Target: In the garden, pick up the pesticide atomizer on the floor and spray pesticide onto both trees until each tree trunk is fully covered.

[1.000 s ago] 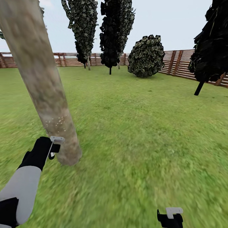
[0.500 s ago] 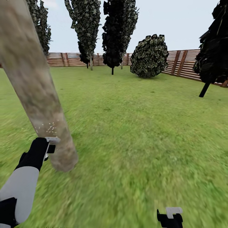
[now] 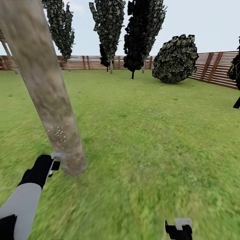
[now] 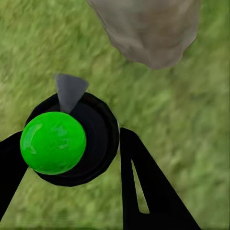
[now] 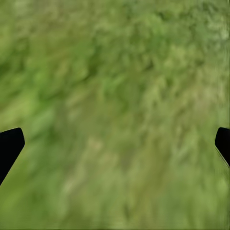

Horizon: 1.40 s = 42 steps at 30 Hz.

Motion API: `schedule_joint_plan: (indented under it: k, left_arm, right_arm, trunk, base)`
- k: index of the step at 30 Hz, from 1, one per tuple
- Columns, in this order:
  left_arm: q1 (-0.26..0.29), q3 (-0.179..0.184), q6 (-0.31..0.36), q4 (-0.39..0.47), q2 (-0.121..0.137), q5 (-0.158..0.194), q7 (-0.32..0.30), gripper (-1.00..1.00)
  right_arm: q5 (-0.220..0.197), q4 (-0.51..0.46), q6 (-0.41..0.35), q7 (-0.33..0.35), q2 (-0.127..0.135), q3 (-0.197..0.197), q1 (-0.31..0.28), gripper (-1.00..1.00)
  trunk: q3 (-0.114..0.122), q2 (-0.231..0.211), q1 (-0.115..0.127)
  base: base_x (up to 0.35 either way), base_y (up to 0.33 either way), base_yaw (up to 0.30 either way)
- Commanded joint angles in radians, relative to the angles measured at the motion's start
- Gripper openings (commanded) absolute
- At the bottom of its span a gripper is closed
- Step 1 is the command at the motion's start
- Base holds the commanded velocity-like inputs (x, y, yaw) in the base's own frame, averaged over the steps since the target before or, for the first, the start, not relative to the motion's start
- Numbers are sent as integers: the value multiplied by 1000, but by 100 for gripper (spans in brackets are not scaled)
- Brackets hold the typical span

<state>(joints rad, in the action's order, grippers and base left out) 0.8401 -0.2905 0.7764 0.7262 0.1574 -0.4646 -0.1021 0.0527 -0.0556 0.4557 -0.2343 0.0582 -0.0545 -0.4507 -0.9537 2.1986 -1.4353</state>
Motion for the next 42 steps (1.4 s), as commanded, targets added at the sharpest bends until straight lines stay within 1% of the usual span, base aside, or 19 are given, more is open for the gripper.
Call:
schedule_joint_plan:
  k: [1, 5, 6, 8, 9, 10, 17, 20, 21, 23, 24, 27, 28, 33, 35, 36, 38, 39, 42]
  left_arm:
    - [-1, -4, -5, -10, -1, -14, -10, -100]
    - [-4, -9, -16, -22, -2, -14, -10, -100]
    - [-4, -10, -17, -21, -6, -11, -10, -100]
    - [-4, -10, -18, -20, -12, 0, -9, -100]
    - [-4, -11, -18, -19, -14, 13, -9, -100]
    - [-4, -11, -18, -19, -14, 16, -8, -100]
    - [-4, -10, -19, -19, -13, 17, -8, -100]
    - [-5, -12, -21, -22, -1, 14, -7, -100]
    - [-6, -21, -22, -24, 4, 13, -6, -100]
    - [-12, -52, -25, -29, 21, 12, -4, -100]
    - [-24, -65, -28, -29, 31, 12, -3, -100]
    - [-52, -75, -35, -23, 42, 11, 5, -100]
    - [-57, -76, -36, -22, 42, 12, 8, -100]
    - [-62, -78, -47, -29, 13, 18, 12, -100]
    - [-69, -80, -136, -64, 9, 23, 14, -100]
    - [-71, -80, -168, -71, 8, 26, 23, -100]
    - [-72, -81, -191, -82, 6, 29, 48, -100]
    - [-73, -82, -199, -86, 6, 32, 72, -100]
    - [-73, -103, -206, -88, 8, 56, 84, -100]
  right_arm:
    - [6, 0, 0, -8, 0, -5, 0, 100]
    - [6, 0, 0, -8, 0, -5, 0, 100]
    - [6, 0, 0, -8, 0, -5, 0, 100]
    - [6, 0, 0, -8, 0, -5, 0, 100]
    - [6, 0, 0, -8, 0, -5, 0, 100]
    - [6, 0, 0, -8, 0, -5, 0, 100]
    - [6, 0, 0, -8, 0, -5, 0, 100]
    - [6, 0, 0, -8, 0, -5, 0, 100]
    - [6, 0, 0, -8, 0, -5, 0, 100]
    - [6, 0, 0, -8, 0, -5, 0, 100]
    - [6, 1, 0, -8, 0, -5, 0, 100]
    - [6, 2, 0, -8, 0, -5, 0, 100]
    - [6, 2, 0, -8, 0, -5, 0, 100]
    - [6, 2, 0, -8, 0, -5, 0, 100]
    - [7, 2, 0, -8, -1, -7, 0, 100]
    - [7, 2, 0, -8, -2, -7, 0, 100]
    - [7, 1, 0, -8, -3, -7, 0, 100]
    - [7, 1, 0, -8, -3, -7, 0, 100]
    - [7, 0, 0, -8, -3, -7, 0, 100]
  trunk:
    - [-1, 0, 0]
    - [-1, 0, 0]
    - [-1, 0, 0]
    - [-1, 0, 0]
    - [-1, 0, 0]
    - [-1, 0, 0]
    - [-1, 0, 0]
    - [-1, 0, 0]
    - [-1, 0, 0]
    - [-1, 0, 0]
    - [-1, 0, 0]
    - [-1, 0, 0]
    - [-1, 0, 0]
    - [-1, 0, 0]
    - [-1, 0, 0]
    - [-1, 0, 0]
    - [-1, 0, 0]
    - [-1, 0, 0]
    - [-1, 0, 0]
  base:
    - [81, -269, 274]
    - [89, -269, 116]
    - [119, -270, 16]
    - [133, -270, 8]
    - [148, -270, 2]
    - [150, -270, 1]
    - [148, -270, 6]
    - [120, -269, 167]
    - [105, -269, 249]
    - [99, -269, 265]
    - [94, -270, 272]
    - [88, -271, 275]
    - [85, -271, 276]
    - [85, -271, 276]
    - [93, -271, 276]
    - [130, -269, 276]
    - [151, -268, 277]
    - [166, -266, 276]
    - [169, -266, 276]
